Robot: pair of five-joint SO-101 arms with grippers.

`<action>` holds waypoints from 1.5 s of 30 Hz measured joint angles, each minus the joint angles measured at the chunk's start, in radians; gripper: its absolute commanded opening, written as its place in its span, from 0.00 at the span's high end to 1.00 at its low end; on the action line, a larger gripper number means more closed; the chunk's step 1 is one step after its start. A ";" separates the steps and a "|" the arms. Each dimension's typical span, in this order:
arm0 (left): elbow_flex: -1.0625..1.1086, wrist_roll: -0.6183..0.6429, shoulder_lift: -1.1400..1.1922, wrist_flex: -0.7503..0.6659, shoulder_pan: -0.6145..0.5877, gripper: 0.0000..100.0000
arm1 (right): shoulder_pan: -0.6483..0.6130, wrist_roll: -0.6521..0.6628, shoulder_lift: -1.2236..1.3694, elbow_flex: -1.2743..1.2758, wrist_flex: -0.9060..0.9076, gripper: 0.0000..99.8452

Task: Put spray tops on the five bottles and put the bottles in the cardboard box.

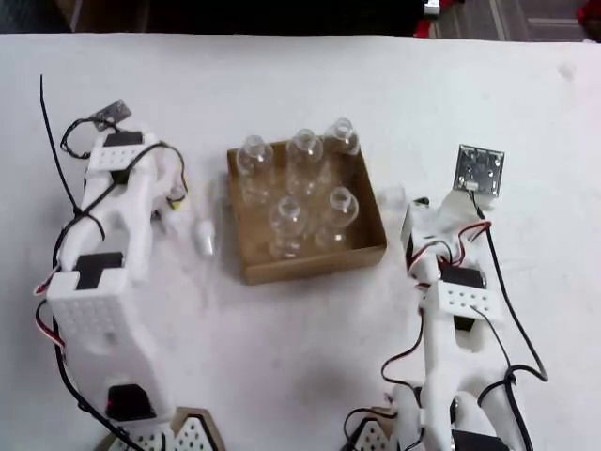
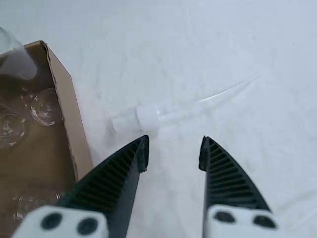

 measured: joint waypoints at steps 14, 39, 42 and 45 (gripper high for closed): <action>-0.720 -0.003 -0.002 0.621 0.000 0.98 | 0.000 0.000 0.000 0.000 0.000 0.86; -0.265 -0.249 -0.790 0.580 0.221 0.98 | 0.000 0.000 0.003 0.000 0.000 0.86; -0.204 -0.275 -0.896 0.562 0.221 0.98 | 0.000 0.000 0.003 0.000 0.000 0.86; -0.112 -0.282 -1.008 0.523 0.227 0.98 | 0.000 0.000 0.003 0.000 0.000 0.86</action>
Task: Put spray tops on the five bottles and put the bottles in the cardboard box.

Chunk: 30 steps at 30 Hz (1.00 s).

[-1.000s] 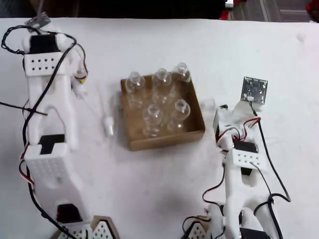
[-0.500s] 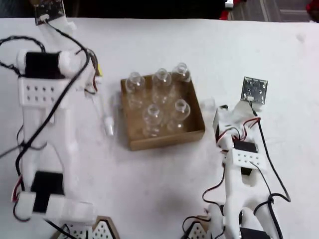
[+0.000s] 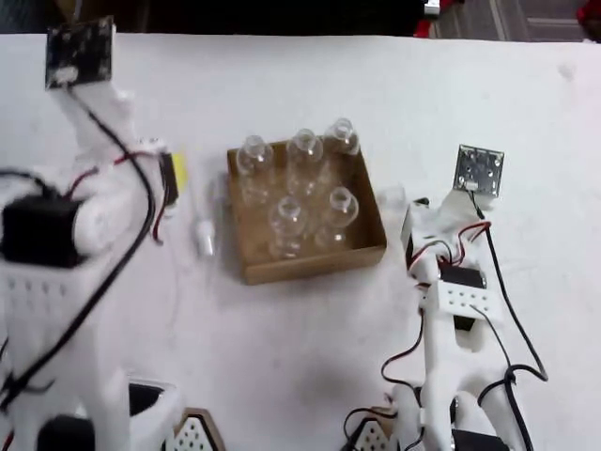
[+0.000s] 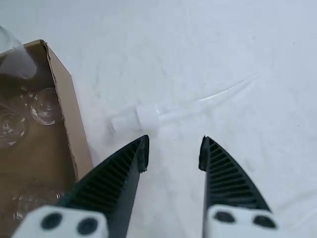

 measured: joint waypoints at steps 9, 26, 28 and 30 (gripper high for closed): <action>0.408 -0.002 -0.345 -0.281 0.000 0.98 | 0.000 0.000 0.000 0.006 -0.005 0.86; 0.543 -0.072 -0.503 -0.582 0.000 0.98 | 0.002 0.000 0.000 0.012 -0.005 0.86; 0.543 -0.072 -0.503 -0.640 0.012 0.98 | 0.002 0.000 0.000 0.012 -0.005 0.86; 0.549 -0.106 -0.502 -0.701 0.048 0.98 | 0.002 0.000 0.000 0.012 -0.005 0.86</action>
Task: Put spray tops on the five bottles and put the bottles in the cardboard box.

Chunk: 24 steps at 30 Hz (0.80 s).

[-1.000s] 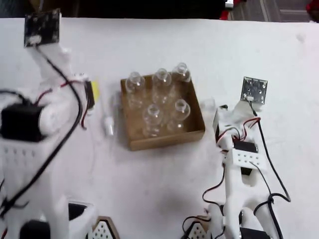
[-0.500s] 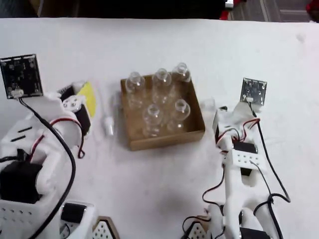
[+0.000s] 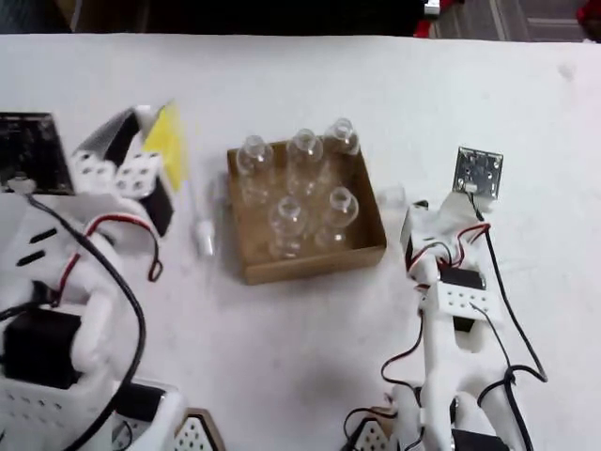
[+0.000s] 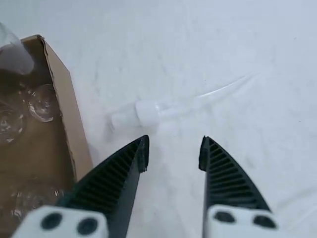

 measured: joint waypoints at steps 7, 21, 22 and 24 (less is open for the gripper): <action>0.000 -0.114 0.130 -0.262 0.103 0.98 | 0.006 0.000 0.000 0.008 -0.029 0.86; 0.003 -0.037 0.546 -0.865 0.109 0.98 | 0.012 0.000 0.009 0.021 -0.084 0.86; 0.003 0.000 0.569 -0.872 0.107 0.98 | 0.012 0.000 0.020 0.028 -0.104 0.86; 0.003 0.063 0.597 -0.875 0.104 0.98 | 0.012 0.000 0.043 0.029 -0.140 0.86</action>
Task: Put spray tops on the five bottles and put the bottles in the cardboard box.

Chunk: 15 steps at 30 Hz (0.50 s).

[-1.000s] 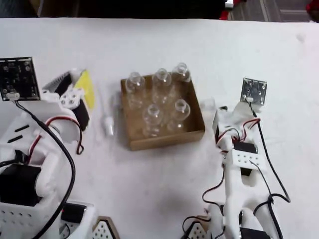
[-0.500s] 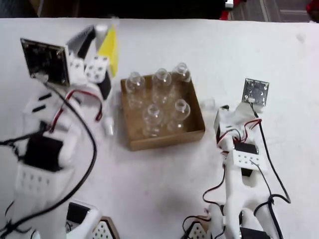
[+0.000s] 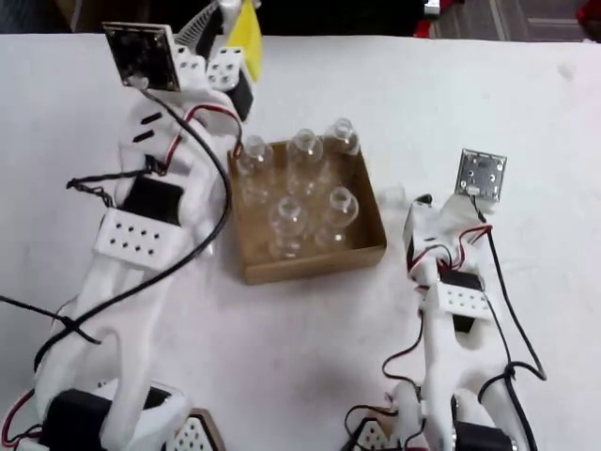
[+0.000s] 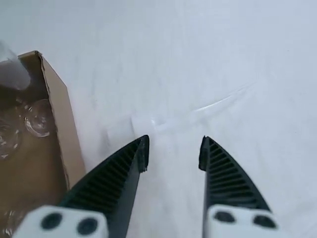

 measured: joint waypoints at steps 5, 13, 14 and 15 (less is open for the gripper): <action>0.020 0.057 0.011 -0.011 -0.026 0.98 | 0.000 0.000 0.035 0.000 -0.049 0.86; 0.146 0.058 0.021 -0.098 -0.038 0.98 | 0.000 0.000 0.035 0.000 -0.054 0.86; 0.166 0.058 0.021 -0.133 -0.043 0.98 | 0.000 0.000 0.035 0.000 -0.054 0.86; 0.184 0.058 0.021 -0.167 -0.048 0.98 | 0.000 0.000 0.035 0.000 -0.054 0.86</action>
